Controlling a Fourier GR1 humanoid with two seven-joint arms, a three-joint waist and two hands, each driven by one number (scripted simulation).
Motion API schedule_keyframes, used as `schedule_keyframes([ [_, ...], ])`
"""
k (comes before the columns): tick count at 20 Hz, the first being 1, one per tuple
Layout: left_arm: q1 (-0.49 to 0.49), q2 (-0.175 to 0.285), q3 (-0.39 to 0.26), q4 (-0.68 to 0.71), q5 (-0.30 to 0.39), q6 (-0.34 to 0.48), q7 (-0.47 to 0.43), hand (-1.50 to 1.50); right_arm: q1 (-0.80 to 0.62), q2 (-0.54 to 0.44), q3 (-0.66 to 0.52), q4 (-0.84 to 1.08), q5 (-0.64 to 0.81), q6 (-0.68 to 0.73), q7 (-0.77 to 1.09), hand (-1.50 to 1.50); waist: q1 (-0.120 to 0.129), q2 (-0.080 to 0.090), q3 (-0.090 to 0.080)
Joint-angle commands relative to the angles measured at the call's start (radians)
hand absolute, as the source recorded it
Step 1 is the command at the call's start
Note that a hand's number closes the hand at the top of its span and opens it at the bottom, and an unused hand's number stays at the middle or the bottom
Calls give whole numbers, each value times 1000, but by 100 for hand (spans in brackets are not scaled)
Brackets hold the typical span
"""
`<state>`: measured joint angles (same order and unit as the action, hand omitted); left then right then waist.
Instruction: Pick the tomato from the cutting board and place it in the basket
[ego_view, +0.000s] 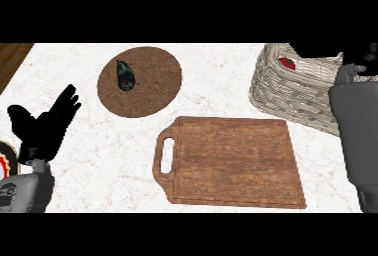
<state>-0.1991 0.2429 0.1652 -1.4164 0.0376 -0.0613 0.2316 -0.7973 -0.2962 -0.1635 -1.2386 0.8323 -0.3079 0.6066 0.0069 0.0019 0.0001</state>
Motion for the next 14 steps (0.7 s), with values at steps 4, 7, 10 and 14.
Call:
schedule_keyframes([
  [4, -5, 12, 7, -71, 17, -9, 73, 0, -37, -10, -49, 57, -111, -27, -147, -150, 1, -2, 0],
  [7, 4, -32, -17, 5, -26, 21, -9, 0, -18, -21, -118, 12, -143, -82, -112, -150, -8, -2, 0],
  [10, -18, 44, 50, 31, 31, -37, 13, 0, 5, -59, -223, -41, -217, -129, -108, -150, -17, -4, 0],
  [14, 47, 18, 31, 7, 17, -34, -27, 0, 51, -110, -362, -88, -362, -131, -128, -150, -17, -7, 1],
])
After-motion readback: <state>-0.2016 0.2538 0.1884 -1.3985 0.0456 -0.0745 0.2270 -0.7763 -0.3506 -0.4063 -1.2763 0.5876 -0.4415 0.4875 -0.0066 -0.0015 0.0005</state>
